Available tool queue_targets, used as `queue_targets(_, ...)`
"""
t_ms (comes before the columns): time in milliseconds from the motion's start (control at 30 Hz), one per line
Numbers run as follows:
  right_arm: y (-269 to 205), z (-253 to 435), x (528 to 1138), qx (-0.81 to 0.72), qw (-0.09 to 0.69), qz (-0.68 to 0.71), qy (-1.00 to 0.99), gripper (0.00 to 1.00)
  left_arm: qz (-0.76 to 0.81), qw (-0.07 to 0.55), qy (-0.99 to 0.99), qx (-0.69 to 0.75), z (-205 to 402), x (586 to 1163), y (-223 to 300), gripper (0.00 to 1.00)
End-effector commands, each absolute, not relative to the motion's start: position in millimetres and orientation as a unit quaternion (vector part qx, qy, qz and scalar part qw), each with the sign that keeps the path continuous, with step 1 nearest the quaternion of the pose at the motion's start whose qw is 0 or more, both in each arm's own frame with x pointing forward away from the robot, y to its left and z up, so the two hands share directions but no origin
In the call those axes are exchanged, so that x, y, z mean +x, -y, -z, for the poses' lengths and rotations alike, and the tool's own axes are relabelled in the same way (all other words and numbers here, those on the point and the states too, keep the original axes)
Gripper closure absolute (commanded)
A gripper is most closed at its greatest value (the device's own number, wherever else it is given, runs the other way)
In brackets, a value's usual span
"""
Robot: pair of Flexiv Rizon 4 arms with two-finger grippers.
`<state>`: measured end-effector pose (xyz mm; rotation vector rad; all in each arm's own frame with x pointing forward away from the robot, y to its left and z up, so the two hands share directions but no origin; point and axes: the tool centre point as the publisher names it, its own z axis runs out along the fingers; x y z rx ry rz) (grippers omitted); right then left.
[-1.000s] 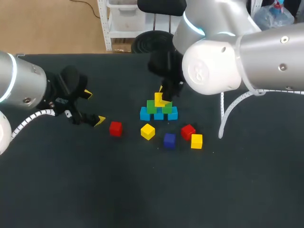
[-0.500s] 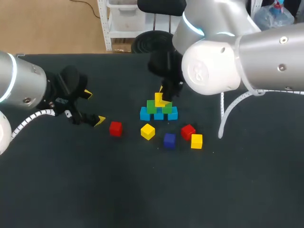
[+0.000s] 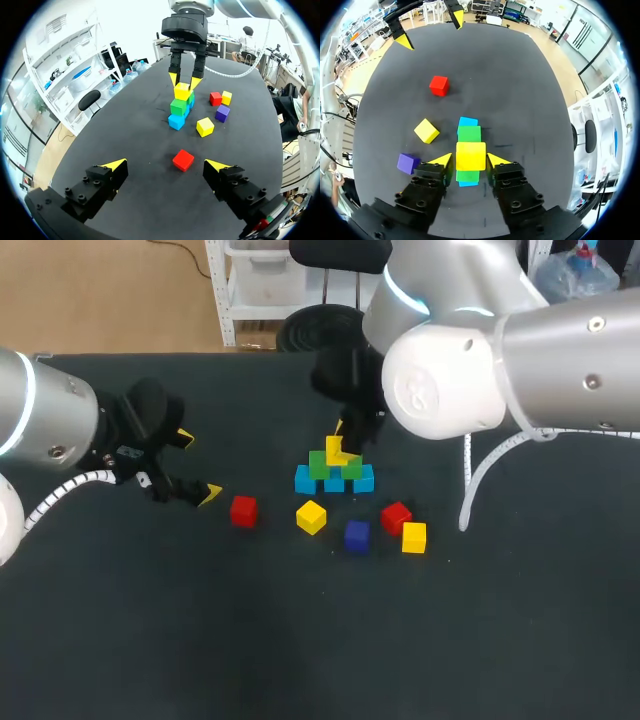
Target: Place the blue cubes, place green cubes on the blue cubes, place the yellow cubes on the green cubes, then place the red cubes on the yellow cubes, and place purple cube on the red cubes.
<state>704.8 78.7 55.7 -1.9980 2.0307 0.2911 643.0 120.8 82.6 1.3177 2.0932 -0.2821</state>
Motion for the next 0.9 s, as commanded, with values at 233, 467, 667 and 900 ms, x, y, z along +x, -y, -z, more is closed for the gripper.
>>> queue_targets(233, -79.9, -55.7, 705.1, -0.692, 0.138, -0.101, -0.702, 0.52, 0.109, 0.322, -0.796, 0.502, -82.0, 643.0, -121.7, 0.0)
queue_targets(467, -79.9, -57.1, 704.4, -0.691, 0.138, -0.101, -0.702, 0.51, 0.109, 0.322, -0.796, 0.502, -82.0, 643.0, -121.7, 0.0)
queue_targets(667, -78.8, -60.7, 706.1, -0.69, 0.141, -0.1, -0.703, 0.28, 0.109, 0.322, -0.796, 0.502, -82.0, 643.0, -121.7, 0.0)
queue_targets(900, -73.5, -64.7, 709.0, -0.687, 0.145, -0.099, -0.705, 0.0, 0.109, 0.322, -0.796, 0.502, -82.0, 643.0, -121.7, 0.0)
